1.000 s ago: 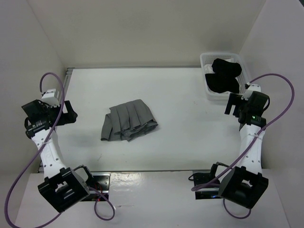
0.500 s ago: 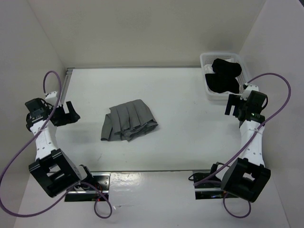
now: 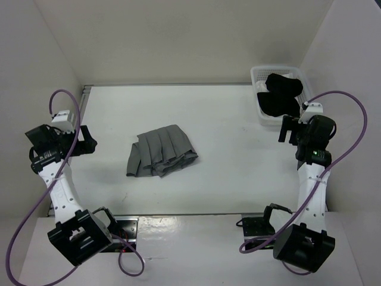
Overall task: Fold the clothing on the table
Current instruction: Fold the skirt
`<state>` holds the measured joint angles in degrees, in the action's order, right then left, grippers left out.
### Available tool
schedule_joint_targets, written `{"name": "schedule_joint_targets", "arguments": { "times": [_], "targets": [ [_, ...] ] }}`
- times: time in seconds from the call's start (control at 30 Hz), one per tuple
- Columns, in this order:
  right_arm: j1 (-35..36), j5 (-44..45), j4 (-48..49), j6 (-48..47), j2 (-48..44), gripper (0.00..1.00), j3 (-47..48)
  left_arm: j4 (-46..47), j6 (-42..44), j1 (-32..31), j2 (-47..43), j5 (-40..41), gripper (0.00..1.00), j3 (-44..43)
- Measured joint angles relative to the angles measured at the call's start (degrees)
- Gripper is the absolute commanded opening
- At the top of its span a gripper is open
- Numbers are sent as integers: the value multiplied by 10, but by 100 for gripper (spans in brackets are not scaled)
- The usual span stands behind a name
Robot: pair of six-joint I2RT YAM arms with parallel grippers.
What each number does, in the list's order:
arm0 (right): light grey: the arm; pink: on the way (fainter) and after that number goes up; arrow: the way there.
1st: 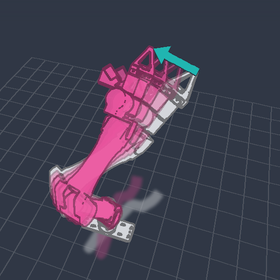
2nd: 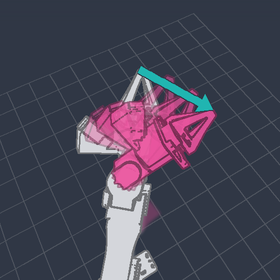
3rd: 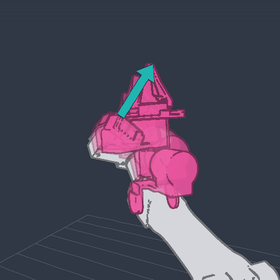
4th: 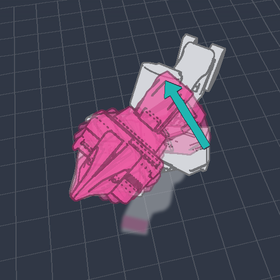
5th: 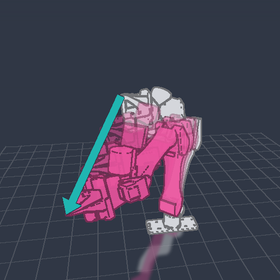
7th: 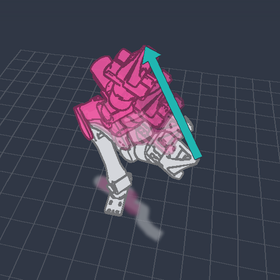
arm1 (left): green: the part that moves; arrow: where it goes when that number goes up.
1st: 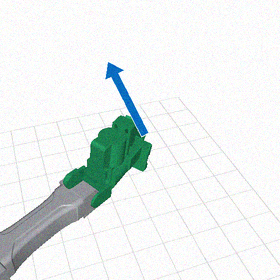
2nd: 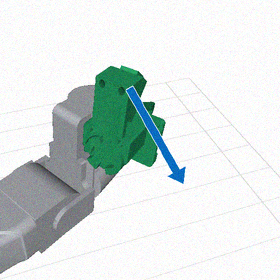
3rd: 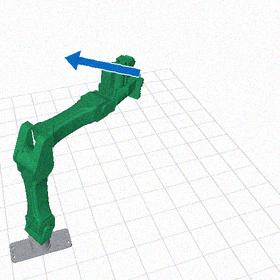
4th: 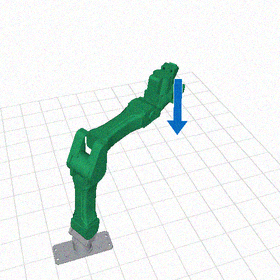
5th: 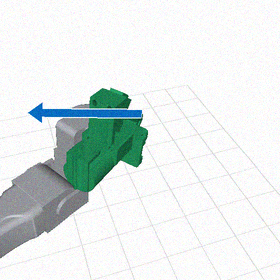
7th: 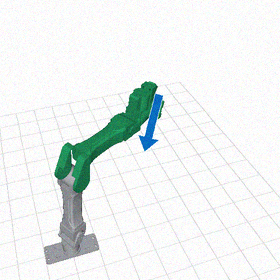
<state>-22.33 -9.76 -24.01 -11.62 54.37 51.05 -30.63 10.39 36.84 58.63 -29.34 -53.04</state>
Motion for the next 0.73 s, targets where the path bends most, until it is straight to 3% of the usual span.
{"name": "schedule_joint_targets", "arguments": {
  "times": [0.73],
  "targets": [
    [1, -5, 0, 2, -14, 99, 0, 0, 0, 1, -1, -4, 99, 0]
  ]
}}
